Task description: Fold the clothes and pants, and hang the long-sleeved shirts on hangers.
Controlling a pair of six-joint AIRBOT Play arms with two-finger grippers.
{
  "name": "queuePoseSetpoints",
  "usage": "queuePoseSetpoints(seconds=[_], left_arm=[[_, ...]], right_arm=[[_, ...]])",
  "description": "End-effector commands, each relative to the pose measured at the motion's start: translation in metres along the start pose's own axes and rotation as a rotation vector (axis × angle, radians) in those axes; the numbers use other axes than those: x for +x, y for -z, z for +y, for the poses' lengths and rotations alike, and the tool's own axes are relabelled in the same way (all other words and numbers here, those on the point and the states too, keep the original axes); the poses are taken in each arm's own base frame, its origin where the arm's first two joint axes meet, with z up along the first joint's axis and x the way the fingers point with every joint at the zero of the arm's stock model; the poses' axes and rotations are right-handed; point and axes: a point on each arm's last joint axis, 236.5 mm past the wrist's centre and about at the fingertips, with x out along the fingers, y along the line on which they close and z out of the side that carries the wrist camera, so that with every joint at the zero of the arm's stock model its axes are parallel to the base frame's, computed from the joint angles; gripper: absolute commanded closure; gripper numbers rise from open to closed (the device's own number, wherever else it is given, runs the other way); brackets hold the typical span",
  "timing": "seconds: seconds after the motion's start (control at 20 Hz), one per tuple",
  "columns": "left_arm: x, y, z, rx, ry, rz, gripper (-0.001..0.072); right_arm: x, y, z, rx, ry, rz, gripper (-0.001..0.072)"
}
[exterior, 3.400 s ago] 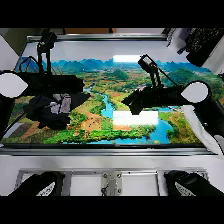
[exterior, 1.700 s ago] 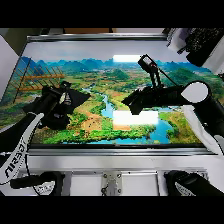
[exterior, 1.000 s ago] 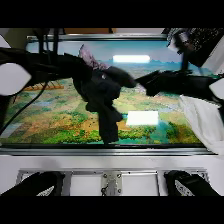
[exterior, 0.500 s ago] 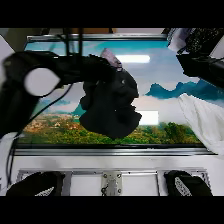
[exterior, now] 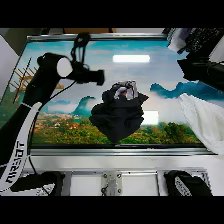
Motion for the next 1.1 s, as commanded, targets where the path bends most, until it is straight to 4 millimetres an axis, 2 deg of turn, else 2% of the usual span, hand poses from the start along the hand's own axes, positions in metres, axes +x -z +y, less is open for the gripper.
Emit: queuePoseSetpoints(seconds=[0.0,0.05,0.15,0.3,0.45,0.65,0.7,0.8,0.85,0.95,1.0,1.05], left_arm=[[0.034,0.105,0.076,-0.320,0.012,0.249,-0.0012],[0.045,0.134,0.084,-0.415,0.056,0.292,-0.0013],[0.066,0.173,0.083,-0.570,0.166,0.341,-0.0013],[0.089,0.198,0.063,-0.673,0.291,0.366,-0.0013],[0.105,0.193,0.038,-0.664,0.363,0.373,-0.0013],[0.118,0.168,0.010,-0.567,0.398,0.364,-0.0013],[0.123,0.162,0.006,-0.553,0.397,0.351,0.0009],[0.130,0.154,0.004,-0.539,0.393,0.335,0.0494],[0.130,0.150,0.005,-0.537,0.397,0.335,0.0694],[0.122,0.139,0.015,-0.501,0.392,0.330,0.0694],[0.114,0.131,0.025,-0.476,0.377,0.315,0.0694],[0.104,0.124,0.034,-0.451,0.361,0.297,0.0694]], right_arm=[[0.001,0.016,0.000,-0.009,-0.007,0.067,0.0696],[0.002,0.018,0.001,-0.008,-0.010,0.075,0.0696],[0.004,0.021,0.000,-0.004,-0.013,0.087,0.0696],[0.008,0.024,-0.003,0.005,-0.014,0.098,0.0696],[0.015,0.029,-0.008,0.017,-0.012,0.117,0.0696],[0.033,0.045,-0.025,0.043,0.011,0.175,0.0696],[0.039,0.051,-0.033,0.063,0.024,0.198,0.0696],[0.055,0.073,-0.059,0.136,0.093,0.271,0.0696],[0.062,0.089,-0.079,0.198,0.155,0.319,0.0696],[0.075,0.129,-0.127,0.343,0.327,0.423,0.0689],[0.083,0.152,-0.148,0.385,0.397,0.477,0.0608],[0.092,0.173,-0.161,0.420,0.424,0.528,0.0349]])
